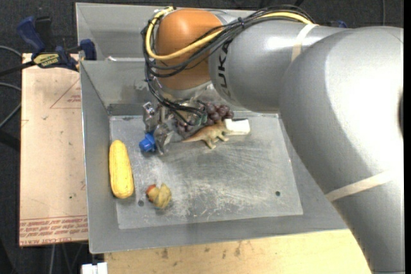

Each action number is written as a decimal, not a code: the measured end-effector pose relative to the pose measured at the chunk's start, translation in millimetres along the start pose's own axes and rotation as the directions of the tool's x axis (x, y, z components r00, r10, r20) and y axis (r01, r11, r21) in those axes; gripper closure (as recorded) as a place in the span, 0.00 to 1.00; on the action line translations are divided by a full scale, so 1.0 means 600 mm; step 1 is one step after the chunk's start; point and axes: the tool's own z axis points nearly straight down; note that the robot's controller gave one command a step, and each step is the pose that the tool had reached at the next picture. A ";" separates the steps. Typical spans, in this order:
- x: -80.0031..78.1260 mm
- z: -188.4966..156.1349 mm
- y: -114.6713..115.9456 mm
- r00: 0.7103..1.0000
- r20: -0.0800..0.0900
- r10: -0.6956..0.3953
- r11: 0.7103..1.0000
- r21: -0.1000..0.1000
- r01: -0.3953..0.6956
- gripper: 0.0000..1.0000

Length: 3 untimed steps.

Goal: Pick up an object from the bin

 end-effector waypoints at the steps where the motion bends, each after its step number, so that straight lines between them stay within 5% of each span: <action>1: 0.000 0.000 0.000 1.000 0.000 0.000 1.000 0.000 0.000 1.00; 3: 0.000 0.000 0.000 1.000 0.000 0.000 1.000 -0.001 0.000 1.00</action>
Offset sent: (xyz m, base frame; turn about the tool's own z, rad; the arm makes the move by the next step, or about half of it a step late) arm 0.0000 0.0000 0.0000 0.0000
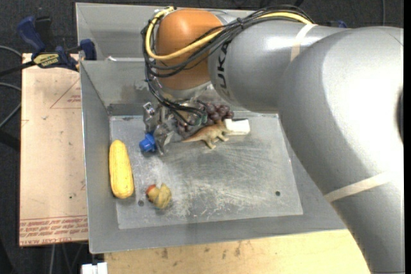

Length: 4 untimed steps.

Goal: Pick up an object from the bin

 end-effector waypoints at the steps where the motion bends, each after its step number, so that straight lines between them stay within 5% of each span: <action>1: 0.000 0.000 0.000 1.000 0.000 0.000 1.000 0.000 0.000 1.00; 4: 0.000 0.000 0.000 1.000 0.000 0.000 1.000 0.000 0.000 1.00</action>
Offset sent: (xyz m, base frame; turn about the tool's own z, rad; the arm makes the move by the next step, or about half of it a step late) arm 0.0000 0.0000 0.0000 0.0000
